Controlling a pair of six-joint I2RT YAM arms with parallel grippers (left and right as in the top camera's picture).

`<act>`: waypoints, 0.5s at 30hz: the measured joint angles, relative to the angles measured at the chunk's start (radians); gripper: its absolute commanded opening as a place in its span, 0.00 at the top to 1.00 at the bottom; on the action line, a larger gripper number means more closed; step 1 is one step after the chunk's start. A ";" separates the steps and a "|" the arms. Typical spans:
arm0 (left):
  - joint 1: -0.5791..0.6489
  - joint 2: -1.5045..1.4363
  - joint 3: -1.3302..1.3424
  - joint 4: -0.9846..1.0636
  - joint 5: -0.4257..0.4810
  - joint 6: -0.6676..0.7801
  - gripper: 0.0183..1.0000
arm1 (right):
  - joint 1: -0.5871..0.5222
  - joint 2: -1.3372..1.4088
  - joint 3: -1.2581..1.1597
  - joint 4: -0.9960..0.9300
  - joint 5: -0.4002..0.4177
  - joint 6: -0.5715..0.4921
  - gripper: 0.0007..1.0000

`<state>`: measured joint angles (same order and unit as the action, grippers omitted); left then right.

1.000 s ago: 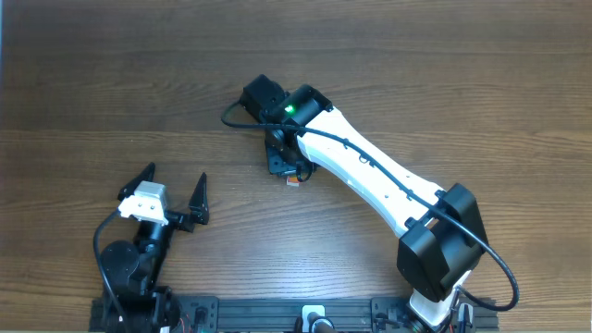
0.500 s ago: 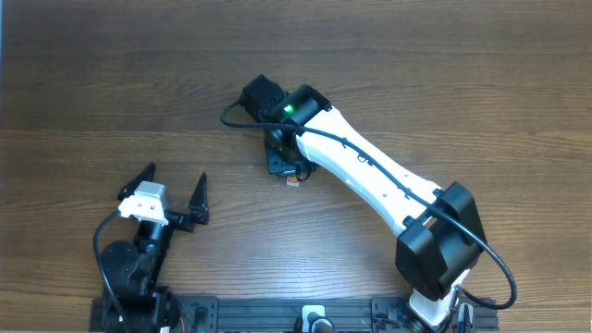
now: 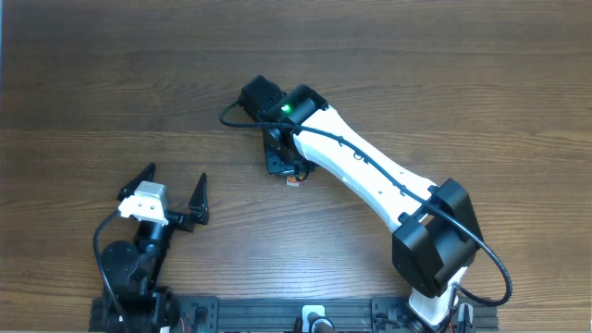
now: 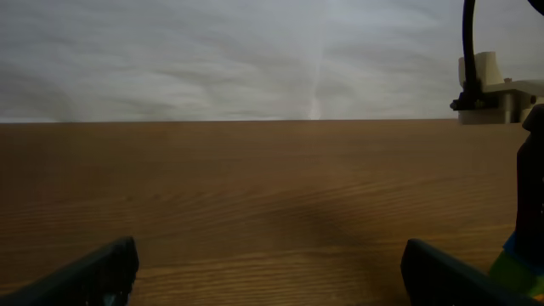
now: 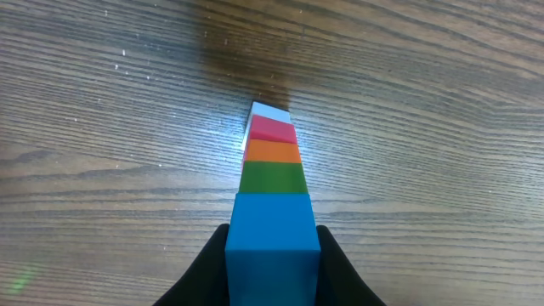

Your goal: Stack Cubes

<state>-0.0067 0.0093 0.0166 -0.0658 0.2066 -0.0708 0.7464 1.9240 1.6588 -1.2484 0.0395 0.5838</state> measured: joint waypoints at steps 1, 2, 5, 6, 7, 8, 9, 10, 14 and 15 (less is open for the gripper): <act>0.000 0.000 0.000 0.000 0.000 0.000 0.00 | 0.000 0.000 0.000 0.000 0.000 0.000 0.92; 0.000 0.000 0.000 0.000 0.000 0.000 0.00 | 0.000 0.000 0.000 0.000 0.000 0.000 0.90; 0.000 0.000 0.000 0.000 0.000 0.000 0.00 | 0.000 0.000 0.000 0.000 0.000 -0.001 0.80; 0.000 0.000 0.000 0.000 0.000 0.000 0.00 | 0.000 0.000 0.000 0.000 0.000 -0.001 0.78; 0.000 0.000 0.000 0.000 0.000 0.000 0.00 | 0.000 0.002 0.000 0.000 0.000 0.002 0.77; 0.000 0.000 0.000 0.000 0.000 0.000 0.00 | 0.000 0.003 0.000 0.000 0.000 0.002 0.76; 0.000 0.000 0.000 0.000 0.000 0.000 0.00 | 0.000 0.006 0.000 0.000 -0.001 0.003 0.76; 0.000 0.000 0.000 0.000 0.000 0.000 0.00 | 0.000 0.009 0.000 0.000 -0.001 0.002 0.75; 0.000 0.000 0.000 0.000 0.000 0.000 0.00 | 0.000 0.011 0.000 0.000 -0.003 0.006 0.67; 0.000 0.000 0.000 0.000 0.000 0.000 0.00 | 0.000 0.011 0.000 0.000 -0.004 0.006 0.64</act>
<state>-0.0067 0.0093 0.0166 -0.0658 0.2066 -0.0708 0.7464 1.9350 1.6588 -1.2484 0.0357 0.5900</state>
